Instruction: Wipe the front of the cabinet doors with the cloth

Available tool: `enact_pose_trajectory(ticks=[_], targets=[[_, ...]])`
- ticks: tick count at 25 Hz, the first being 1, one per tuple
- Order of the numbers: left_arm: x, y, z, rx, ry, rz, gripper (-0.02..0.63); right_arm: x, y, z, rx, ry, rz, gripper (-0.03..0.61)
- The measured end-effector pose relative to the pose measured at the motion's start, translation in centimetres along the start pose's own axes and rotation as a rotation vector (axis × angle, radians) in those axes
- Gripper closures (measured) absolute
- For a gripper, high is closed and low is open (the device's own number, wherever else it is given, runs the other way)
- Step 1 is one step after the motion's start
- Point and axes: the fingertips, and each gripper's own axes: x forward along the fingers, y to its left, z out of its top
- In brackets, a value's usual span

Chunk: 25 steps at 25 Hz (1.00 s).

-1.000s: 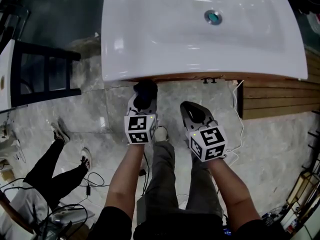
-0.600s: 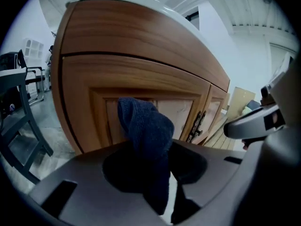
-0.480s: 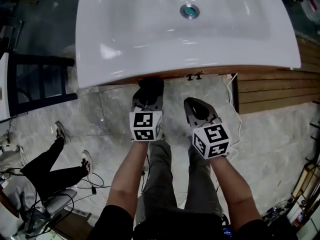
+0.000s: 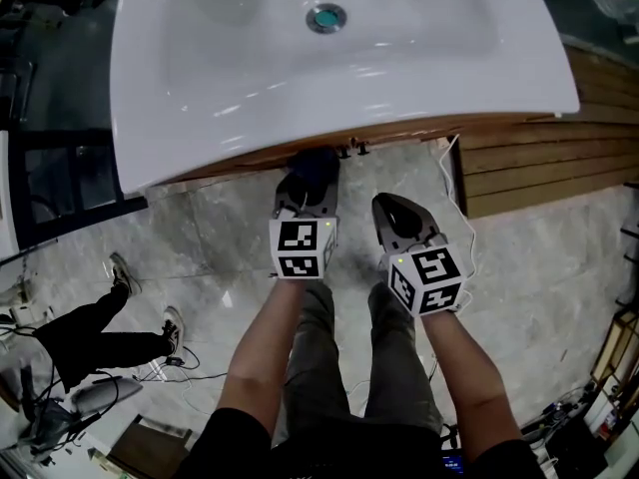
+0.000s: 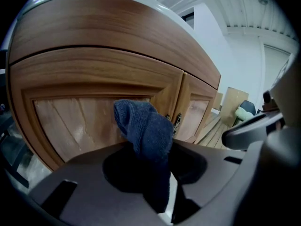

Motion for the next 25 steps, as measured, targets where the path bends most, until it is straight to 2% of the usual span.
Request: enact_pose_trajectory(ticks=[5,12,25], targets=[[0.4,-0.6,0.2,-0.018,-0.009,0.018,0.481,-0.8,-1.2,-0.2,0.011,-0.001,-0.011,0.535],[-0.5,-1.4,0.4,0.04,-0.025,-0.017,0.48,-0.2,-0.8,-0.4,0.009,0.01,-0.001,0.535],[-5.4,7.1,-3.8,-0.003,0.006,0.07,0.482,4.6,6.0,-0.6,-0.039,0.051,0.072,0.535]])
